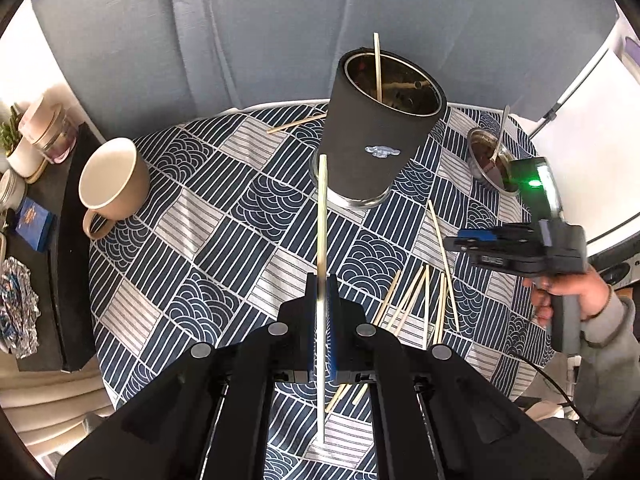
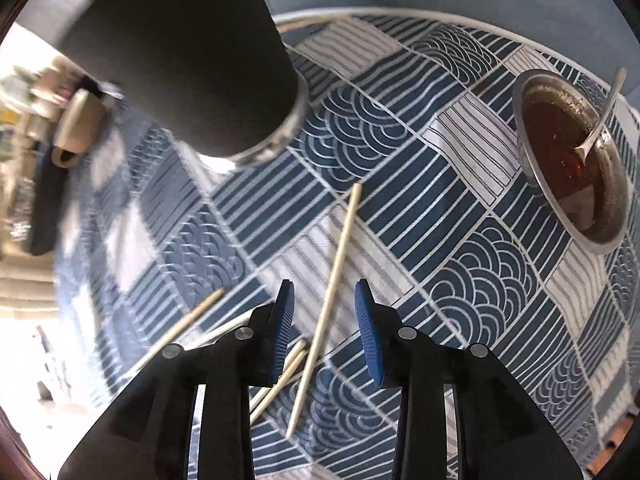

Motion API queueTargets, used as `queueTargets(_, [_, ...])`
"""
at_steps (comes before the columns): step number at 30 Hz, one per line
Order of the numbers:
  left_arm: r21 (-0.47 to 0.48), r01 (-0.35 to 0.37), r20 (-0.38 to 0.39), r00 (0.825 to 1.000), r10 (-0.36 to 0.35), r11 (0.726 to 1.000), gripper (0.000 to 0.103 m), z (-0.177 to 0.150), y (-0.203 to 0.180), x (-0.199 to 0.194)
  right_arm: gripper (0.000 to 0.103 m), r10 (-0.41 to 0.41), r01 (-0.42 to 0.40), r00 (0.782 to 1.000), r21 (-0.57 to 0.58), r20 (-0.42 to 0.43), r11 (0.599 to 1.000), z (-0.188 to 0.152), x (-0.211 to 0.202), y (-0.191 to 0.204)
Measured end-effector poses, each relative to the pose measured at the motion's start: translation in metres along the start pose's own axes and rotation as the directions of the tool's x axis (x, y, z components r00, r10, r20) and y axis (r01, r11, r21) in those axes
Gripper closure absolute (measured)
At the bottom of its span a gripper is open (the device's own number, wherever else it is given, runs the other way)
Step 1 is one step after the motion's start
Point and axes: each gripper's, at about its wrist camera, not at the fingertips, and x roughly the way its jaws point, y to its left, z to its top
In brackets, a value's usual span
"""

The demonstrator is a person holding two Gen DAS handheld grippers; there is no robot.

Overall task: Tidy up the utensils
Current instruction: 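Raise the left gripper's chopstick over the black holder while the right gripper carries its chopstick there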

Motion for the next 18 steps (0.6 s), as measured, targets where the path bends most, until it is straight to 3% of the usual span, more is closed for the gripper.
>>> queueTargets(4, [-0.010, 0.003, 0.009, 1.000, -0.003, 1.000, 0.098, -0.007, 0.002, -0.005, 0.075, -0.038, 0.038, 0.998, 0.014, -0.042, 0.999, 0.002, 0.018, 0.004])
queueTargets(7, [-0.019, 0.004, 0.009, 1.000, -0.004, 1.000, 0.098, -0.011, 0.004, -0.005, 0.075, -0.062, 0.063, 0.998, 0.018, -0.026, 0.998, 0.002, 0.020, 0.008])
queueTargets(9, [-0.028, 0.007, 0.005, 1.000, -0.007, 1.000, 0.098, -0.014, 0.006, -0.004, 0.081, -0.089, 0.089, 0.996, 0.000, -0.019, 0.996, 0.000, 0.021, 0.010])
queueTargets(11, [-0.038, 0.012, 0.006, 1.000, -0.012, 0.999, 0.098, -0.016, 0.006, -0.004, 0.096, -0.115, 0.115, 0.993, -0.017, 0.003, 0.993, -0.004, 0.021, 0.008])
queueTargets(15, [-0.032, 0.013, 0.004, 1.000, -0.013, 0.999, 0.098, -0.017, 0.003, -0.004, 0.099, -0.065, 0.064, 0.998, 0.038, 0.017, 0.997, -0.010, 0.019, -0.007])
queueTargets(18, [-0.024, 0.018, 0.007, 1.000, -0.018, 1.000, 0.098, -0.015, 0.001, -0.006, 0.099, 0.048, -0.049, 0.999, 0.129, 0.008, 0.990, -0.016, 0.017, -0.026])
